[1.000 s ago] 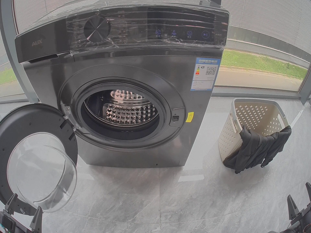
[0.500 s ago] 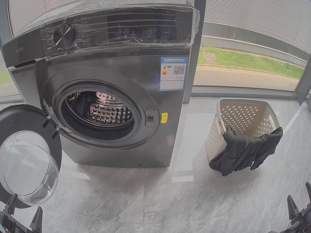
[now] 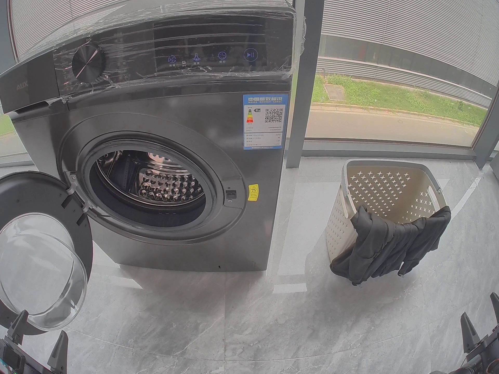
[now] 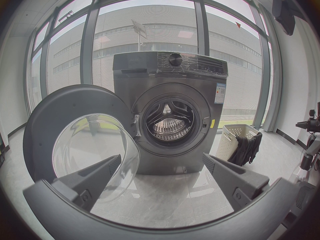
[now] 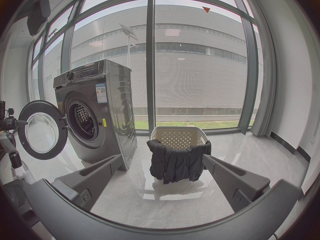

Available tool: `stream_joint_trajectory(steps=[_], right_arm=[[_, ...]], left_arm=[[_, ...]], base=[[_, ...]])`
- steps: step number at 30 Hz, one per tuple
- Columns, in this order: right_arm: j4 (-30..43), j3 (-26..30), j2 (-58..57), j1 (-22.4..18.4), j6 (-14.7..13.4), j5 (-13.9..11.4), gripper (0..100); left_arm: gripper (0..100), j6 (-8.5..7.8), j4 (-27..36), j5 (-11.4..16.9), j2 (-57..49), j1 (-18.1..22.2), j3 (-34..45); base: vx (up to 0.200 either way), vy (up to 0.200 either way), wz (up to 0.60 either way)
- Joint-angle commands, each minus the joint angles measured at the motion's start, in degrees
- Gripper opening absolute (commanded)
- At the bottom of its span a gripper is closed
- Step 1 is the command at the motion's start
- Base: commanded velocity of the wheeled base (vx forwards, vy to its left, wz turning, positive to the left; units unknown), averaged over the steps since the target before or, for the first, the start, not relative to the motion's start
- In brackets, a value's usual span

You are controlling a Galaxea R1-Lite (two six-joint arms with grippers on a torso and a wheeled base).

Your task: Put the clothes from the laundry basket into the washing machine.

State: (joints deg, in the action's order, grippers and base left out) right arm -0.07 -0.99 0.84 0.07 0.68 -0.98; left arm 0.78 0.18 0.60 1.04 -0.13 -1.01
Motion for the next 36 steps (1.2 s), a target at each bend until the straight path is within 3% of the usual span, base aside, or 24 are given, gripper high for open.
stream_joint_trajectory(steps=[1, 21, 36], right_arm=[[-0.01, 0.99, -0.84, 0.19, 0.02, 0.01, 100], [-0.01, 0.99, -0.84, 0.10, 0.02, 0.01, 100], [-0.01, 0.99, -0.84, 0.10, 0.02, 0.01, 100]], left_arm=[[100, 0.01, -0.01, 0.02, -0.86, 0.05, 1.01], [100, 0.01, -0.01, 0.11, -0.86, 0.05, 1.01], [100, -0.08, -0.01, 0.02, -0.86, 0.05, 1.01]], base=[[0.000, -0.200, 0.00], [0.000, -0.200, 0.00], [0.000, 0.000, 0.00]])
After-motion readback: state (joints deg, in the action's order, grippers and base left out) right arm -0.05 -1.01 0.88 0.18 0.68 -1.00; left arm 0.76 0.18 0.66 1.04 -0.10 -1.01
